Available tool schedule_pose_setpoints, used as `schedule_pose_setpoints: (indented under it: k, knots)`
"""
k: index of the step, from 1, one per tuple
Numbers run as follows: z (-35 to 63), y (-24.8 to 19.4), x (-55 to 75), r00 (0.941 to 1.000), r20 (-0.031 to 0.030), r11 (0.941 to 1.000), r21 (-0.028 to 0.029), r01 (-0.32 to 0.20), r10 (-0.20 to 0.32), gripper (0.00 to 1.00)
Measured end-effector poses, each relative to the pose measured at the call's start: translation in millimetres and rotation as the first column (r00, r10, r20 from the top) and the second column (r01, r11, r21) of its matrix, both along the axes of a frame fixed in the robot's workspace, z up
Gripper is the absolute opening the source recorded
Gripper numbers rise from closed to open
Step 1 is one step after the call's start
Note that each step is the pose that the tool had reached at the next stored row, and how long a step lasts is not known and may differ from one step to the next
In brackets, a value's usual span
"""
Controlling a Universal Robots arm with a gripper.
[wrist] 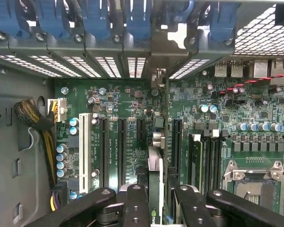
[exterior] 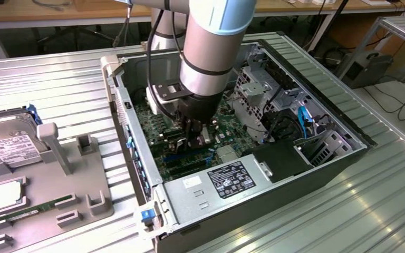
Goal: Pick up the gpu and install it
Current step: 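Insert the gpu into the slot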
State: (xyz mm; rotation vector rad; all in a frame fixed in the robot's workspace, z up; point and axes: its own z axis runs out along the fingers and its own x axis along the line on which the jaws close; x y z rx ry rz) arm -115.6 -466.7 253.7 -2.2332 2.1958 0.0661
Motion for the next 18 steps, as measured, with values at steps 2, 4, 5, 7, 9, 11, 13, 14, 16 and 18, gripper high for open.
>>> schedule_pose_setpoints:
  k: [2,4,5,7,9,11,13,14,16,18]
  knots:
    - [-1.3,0.0,-0.2,1.0000,0.0001,1.0000,0.0002,0.000,0.000,0.26]
    - [-2.5,0.0,-0.2,1.0000,0.0001,1.0000,0.0002,0.000,0.000,0.26]
    - [-2.7,0.0,-0.2,1.0000,0.0001,1.0000,0.0001,0.000,0.000,0.26]
    - [-2.8,0.1,-0.2,1.0000,0.0001,1.0000,0.0002,0.000,0.000,0.26]
    - [-3.2,0.4,-0.2,1.0000,0.0005,1.0000,0.0010,0.000,0.000,0.27]
    - [-2.8,0.4,-0.2,1.0000,0.0002,1.0000,0.0004,0.000,0.000,0.33]
    - [-0.3,0.4,-0.2,1.0000,0.0001,1.0000,0.0002,0.000,0.000,0.40]
    - [3.7,0.4,-0.2,1.0000,0.0002,1.0000,0.0003,0.000,0.000,0.40]
    - [13.0,0.4,-0.3,1.0000,0.0001,1.0000,0.0002,0.000,0.000,0.40]
    - [22.3,0.5,-0.2,1.0000,0.0002,1.0000,0.0004,0.000,0.000,0.40]
